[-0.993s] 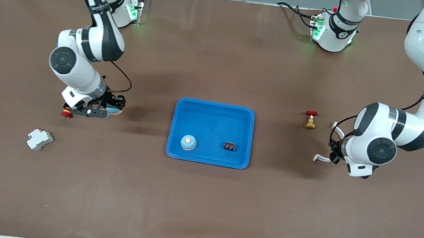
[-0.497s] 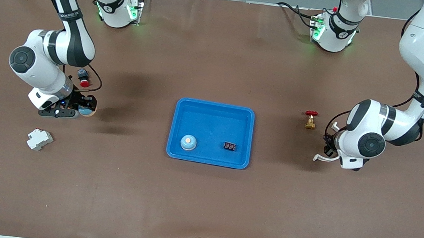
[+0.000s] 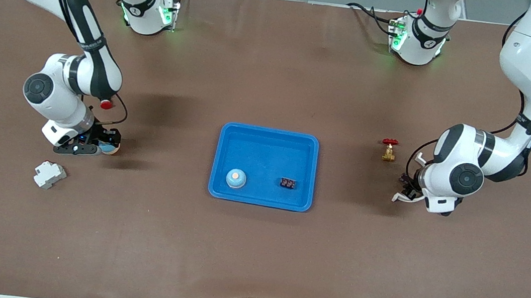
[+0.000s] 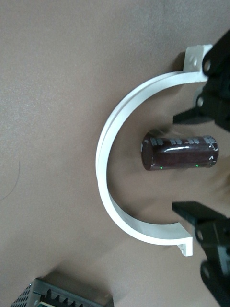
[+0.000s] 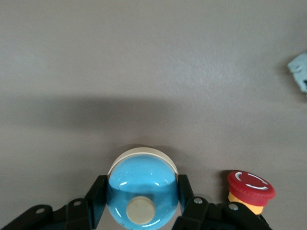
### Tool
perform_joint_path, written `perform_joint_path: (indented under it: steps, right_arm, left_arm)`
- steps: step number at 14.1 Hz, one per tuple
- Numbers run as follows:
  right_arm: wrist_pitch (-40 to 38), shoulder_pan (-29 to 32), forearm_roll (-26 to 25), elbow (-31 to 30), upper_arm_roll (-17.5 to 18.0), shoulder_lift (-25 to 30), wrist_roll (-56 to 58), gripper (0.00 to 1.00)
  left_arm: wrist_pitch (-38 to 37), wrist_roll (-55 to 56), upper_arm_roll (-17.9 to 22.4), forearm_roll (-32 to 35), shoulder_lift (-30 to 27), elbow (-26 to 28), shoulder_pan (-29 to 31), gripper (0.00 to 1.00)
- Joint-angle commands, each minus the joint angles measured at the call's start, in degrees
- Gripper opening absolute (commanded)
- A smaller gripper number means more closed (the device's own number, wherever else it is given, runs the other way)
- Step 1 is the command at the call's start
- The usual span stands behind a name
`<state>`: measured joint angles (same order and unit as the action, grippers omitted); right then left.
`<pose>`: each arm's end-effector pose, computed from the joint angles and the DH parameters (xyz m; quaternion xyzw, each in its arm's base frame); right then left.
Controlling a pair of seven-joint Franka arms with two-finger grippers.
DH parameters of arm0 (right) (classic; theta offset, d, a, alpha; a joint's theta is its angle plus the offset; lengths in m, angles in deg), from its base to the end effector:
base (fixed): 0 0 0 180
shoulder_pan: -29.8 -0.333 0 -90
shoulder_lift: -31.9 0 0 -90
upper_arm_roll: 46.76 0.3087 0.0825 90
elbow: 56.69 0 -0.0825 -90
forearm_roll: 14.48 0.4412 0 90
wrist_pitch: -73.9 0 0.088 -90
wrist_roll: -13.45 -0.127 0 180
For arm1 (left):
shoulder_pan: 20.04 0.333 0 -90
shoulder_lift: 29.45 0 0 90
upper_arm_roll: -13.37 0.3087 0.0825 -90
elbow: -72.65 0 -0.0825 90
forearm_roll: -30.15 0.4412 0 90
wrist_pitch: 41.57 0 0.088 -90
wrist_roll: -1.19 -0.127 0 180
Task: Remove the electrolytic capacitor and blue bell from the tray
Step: 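Lower the bell beside the red buttons while the left gripper lowers the capacitor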
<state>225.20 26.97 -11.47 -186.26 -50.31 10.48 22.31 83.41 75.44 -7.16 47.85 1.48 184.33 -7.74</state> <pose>0.5644 -0.0104 0.1183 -0.9987 -0.0502 -0.0034 0.0011 0.6116 -0.0803 0.1267 -0.8787 -0.4594 0.0827 0.0998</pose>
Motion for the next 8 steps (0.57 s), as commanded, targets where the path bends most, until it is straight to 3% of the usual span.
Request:
perform_joint_path:
  steps: [1, 5, 6, 7, 8]
  right_arm:
    - [1.01, 1.43, -0.11, 0.54, 1.00, -1.25, 0.81, 0.00]
    - [2.86, 1.43, 0.33, 0.81, 1.09, -3.10, 0.37, 0.00]
    - [2.51, 1.51, 0.33, 1.24, 1.09, -3.19, 0.37, 0.68]
    - [2.16, 1.51, 0.33, 1.42, 1.09, -3.02, 0.54, 1.00]
    - [1.20, 1.43, 0.33, 1.60, 1.09, -2.41, 0.55, 1.00]
  left_arm:
    - [0.26, 0.89, -0.48, 0.85, -1.75, 0.56, 0.09, 1.00]
    - [-0.35, 7.10, -3.54, -0.91, -2.29, -3.82, -1.49, 1.00]
    - [-0.35, 10.78, -4.95, -0.82, -1.94, -5.49, -2.27, 1.00]
    - [-0.35, 13.08, -5.48, -0.91, -1.32, -7.07, -3.59, 1.00]
    - [-0.35, 15.11, -5.49, -1.08, -0.71, -8.48, -5.43, 1.00]
